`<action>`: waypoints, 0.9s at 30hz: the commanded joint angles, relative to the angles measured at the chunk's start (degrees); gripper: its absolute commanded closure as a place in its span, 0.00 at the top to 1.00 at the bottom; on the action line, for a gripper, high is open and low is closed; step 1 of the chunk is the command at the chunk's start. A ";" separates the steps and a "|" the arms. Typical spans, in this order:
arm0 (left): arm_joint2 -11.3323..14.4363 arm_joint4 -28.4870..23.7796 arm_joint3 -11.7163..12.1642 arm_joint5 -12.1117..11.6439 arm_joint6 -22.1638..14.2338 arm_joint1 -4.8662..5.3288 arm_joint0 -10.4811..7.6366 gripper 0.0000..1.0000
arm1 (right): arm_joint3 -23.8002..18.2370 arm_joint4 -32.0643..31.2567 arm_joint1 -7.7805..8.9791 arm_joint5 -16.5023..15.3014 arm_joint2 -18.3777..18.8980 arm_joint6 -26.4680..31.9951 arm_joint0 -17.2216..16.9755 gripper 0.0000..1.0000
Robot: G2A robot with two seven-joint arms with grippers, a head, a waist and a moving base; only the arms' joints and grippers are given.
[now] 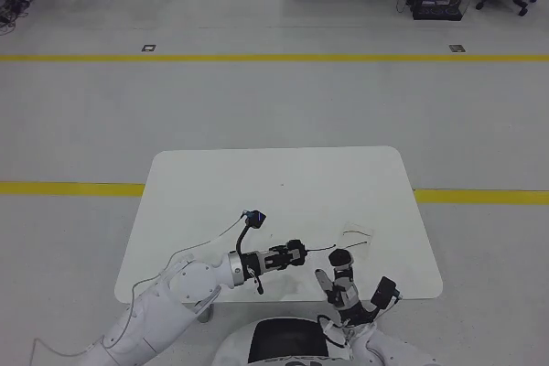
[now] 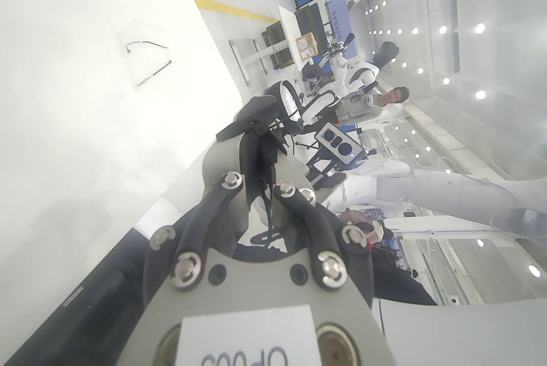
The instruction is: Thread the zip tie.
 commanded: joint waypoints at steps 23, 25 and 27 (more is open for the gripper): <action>-0.04 -0.53 0.37 2.07 1.11 -0.08 -0.13 0.00 | -0.85 0.89 0.38 0.00 1.73 1.16 -0.76 1.00; -0.35 -1.40 0.66 2.28 1.55 -0.06 -0.03 0.00 | -1.71 0.78 0.80 0.00 2.45 1.13 -1.38 1.00; -0.89 -4.32 0.86 2.13 1.18 -0.04 0.06 0.00 | -3.89 2.04 1.68 0.00 2.42 1.35 -1.97 1.00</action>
